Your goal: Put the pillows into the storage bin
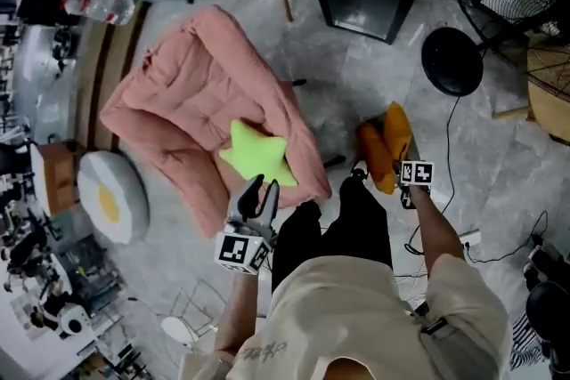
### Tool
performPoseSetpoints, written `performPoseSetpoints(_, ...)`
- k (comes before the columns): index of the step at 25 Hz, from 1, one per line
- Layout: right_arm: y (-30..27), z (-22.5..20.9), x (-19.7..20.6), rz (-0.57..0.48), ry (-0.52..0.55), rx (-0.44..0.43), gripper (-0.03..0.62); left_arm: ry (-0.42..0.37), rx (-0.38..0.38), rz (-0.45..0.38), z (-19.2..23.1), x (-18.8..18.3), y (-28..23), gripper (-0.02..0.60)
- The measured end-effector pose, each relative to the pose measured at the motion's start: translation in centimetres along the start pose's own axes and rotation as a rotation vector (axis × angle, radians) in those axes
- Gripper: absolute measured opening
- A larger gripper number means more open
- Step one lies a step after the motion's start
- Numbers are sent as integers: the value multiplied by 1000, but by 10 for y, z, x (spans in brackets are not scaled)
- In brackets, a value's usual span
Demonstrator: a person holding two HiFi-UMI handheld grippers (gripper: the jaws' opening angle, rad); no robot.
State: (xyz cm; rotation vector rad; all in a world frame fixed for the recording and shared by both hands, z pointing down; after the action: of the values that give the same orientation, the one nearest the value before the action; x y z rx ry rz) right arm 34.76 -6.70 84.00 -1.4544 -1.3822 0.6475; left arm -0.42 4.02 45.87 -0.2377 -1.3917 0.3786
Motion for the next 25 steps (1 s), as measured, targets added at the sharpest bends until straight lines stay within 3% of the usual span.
performPoseSetpoints(6, 18, 51, -2, -40, 41, -22, 196, 20, -71, -59, 40, 14, 44, 129)
performPoseSetpoints(13, 50, 145, -16, -170, 180, -83, 197, 59, -107, -140, 92, 22, 102, 130)
performPoseSetpoints(25, 89, 318, 32, -307, 227, -190, 196, 68, -68, -187, 174, 64, 196, 123)
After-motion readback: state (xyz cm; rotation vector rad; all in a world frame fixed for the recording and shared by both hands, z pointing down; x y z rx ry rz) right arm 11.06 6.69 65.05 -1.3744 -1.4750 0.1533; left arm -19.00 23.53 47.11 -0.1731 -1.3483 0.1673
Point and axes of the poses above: the fingertips, and each gripper's own axes: y backward along the fingers, z to its left, x out of its underside, the point moved 3 cm from there along y, backward along the fingers, and after that the axes turned 5 degrees about -z, right-handed, at the moved point
